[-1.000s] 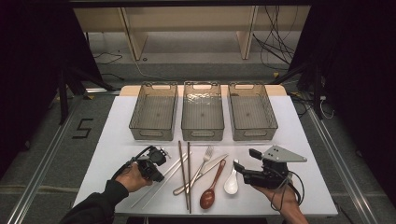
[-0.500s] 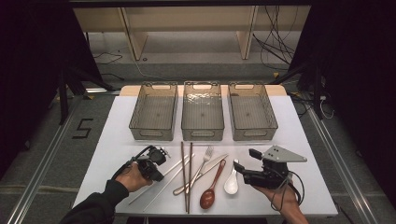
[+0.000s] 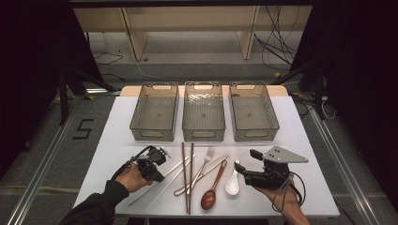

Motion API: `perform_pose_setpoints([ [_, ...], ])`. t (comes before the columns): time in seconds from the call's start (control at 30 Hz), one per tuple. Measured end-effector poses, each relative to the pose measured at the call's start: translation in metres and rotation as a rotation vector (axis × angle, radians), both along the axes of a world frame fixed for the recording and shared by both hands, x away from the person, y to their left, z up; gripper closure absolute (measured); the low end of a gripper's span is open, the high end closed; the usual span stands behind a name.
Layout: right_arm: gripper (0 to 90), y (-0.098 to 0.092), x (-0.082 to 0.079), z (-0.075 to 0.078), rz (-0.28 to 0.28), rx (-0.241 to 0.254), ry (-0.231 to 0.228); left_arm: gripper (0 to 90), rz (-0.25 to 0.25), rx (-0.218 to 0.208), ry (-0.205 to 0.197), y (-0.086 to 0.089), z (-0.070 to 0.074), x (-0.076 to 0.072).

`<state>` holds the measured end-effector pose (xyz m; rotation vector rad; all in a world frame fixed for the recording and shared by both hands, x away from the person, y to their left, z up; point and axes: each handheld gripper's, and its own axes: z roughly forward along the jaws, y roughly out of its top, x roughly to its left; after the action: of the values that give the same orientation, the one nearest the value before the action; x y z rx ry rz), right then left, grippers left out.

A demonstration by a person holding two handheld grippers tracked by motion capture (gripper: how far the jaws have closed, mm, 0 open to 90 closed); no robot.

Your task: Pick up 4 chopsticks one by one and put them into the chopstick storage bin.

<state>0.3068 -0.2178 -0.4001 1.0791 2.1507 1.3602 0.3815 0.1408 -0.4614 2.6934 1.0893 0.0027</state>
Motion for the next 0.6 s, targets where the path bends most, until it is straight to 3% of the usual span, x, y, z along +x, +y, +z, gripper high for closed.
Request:
perform_pose_setpoints([
  [0.37, 27.9, -0.001, 0.000, 0.001, 0.001, 0.000, -0.001, 84.3, -0.015, 0.069, 0.003, 0.012, 0.010, 0.002],
  [0.6, 27.9, 0.000, 0.000, 0.000, 0.000, -0.001, -0.002, 84.4, -0.006, 0.083, -0.004, 0.020, 0.015, 0.004],
])
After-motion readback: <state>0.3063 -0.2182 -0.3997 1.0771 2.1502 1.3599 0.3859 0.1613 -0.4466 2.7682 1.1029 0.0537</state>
